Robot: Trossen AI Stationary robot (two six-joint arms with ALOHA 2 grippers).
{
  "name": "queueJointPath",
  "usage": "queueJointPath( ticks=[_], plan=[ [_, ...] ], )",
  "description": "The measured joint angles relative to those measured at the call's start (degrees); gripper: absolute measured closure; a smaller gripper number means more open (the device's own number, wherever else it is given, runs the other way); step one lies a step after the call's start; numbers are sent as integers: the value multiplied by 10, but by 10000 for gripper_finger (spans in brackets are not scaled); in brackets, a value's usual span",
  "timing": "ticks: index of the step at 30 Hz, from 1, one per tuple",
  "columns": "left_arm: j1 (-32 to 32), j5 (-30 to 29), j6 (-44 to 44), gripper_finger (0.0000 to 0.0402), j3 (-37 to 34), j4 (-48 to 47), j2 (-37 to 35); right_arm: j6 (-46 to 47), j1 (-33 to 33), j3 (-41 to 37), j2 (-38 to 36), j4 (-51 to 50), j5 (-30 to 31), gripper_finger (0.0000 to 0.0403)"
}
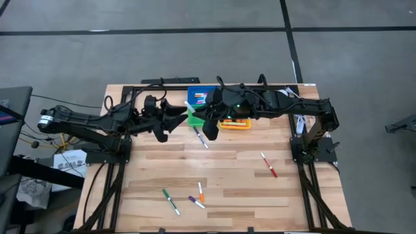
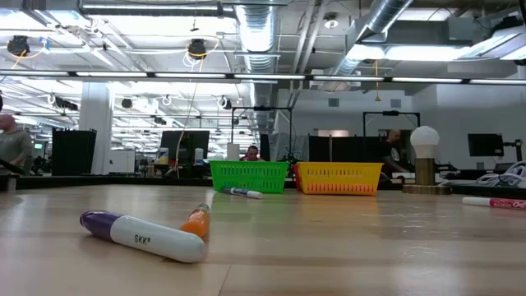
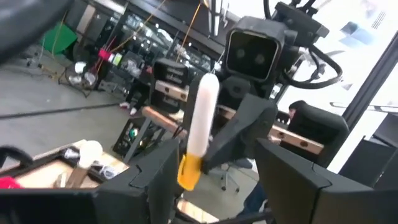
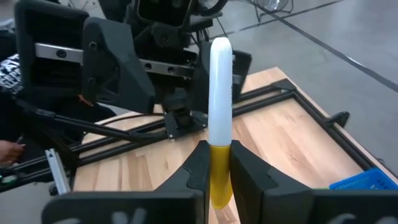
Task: Pick & Place Markers
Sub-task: Put the yellow pen into the blue bin
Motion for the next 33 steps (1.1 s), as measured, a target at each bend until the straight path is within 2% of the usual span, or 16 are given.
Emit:
queueJointPath(
  ticks=[29,33],
  plan=[
    [22,14,3,192,0,81,37,8,19,-13,0,29,-8,369],
    [22,26,3,206,0,81,37,8,18,-14,11,33,-13,372]
  ],
)
